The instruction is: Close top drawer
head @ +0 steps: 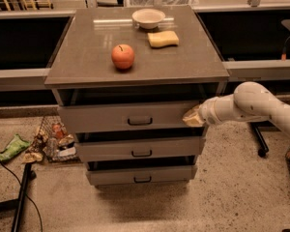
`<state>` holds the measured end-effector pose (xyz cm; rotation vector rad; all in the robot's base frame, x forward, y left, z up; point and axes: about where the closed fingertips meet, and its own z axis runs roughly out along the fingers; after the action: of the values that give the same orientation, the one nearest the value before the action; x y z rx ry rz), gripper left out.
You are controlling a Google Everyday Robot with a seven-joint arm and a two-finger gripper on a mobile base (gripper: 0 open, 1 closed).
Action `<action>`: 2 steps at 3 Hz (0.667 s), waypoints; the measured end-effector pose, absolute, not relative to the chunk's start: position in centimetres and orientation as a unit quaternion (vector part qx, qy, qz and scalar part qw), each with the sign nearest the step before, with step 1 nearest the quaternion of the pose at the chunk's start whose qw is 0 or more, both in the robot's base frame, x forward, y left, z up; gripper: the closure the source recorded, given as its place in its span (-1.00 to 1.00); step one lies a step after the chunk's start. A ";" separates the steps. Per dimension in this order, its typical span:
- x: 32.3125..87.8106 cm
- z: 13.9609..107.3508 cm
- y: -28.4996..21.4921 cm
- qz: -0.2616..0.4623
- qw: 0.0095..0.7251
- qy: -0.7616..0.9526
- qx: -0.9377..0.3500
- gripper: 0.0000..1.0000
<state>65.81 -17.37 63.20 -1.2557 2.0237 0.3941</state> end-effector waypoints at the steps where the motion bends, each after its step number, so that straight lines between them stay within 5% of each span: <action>1: 63.7 63.9 -16.7 0.163 0.348 0.773 -0.505 1.00; 2: 61.0 64.6 -16.1 0.179 0.339 0.763 -0.520 1.00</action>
Offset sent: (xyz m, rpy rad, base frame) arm -0.0807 0.0135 0.0257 0.0168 0.0423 0.1469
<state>60.97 -16.14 64.62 -1.3548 1.9858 0.4670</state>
